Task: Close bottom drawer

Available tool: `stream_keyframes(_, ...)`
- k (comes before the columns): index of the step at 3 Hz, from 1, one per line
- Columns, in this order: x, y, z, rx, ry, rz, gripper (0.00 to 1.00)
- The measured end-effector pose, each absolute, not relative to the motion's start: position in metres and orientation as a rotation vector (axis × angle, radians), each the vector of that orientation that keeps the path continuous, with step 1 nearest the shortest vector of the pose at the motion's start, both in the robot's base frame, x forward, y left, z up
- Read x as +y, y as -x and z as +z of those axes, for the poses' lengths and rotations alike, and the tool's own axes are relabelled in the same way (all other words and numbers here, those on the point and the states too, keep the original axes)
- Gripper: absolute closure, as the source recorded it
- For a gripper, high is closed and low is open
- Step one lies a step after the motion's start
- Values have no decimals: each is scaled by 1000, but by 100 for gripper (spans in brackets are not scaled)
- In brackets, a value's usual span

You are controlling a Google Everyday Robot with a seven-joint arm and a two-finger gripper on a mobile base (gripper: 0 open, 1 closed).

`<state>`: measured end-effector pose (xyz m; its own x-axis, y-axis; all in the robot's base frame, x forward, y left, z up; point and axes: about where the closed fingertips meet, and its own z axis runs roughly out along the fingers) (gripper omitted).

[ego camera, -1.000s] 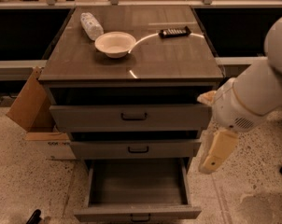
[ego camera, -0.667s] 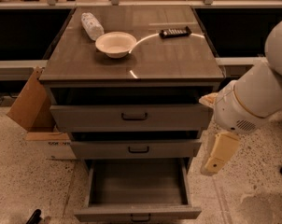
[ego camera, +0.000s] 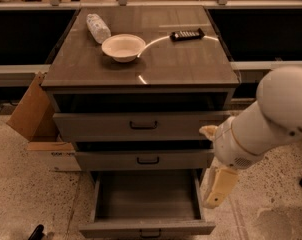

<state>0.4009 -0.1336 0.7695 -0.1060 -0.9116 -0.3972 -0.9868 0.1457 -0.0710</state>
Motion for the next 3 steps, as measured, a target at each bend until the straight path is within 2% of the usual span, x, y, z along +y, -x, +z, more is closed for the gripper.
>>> stream_keyframes(2,-95,-380,643,2005,1871,481,0)
stream_keyframes(3,-95,-380,643,2005,1871,481,0)
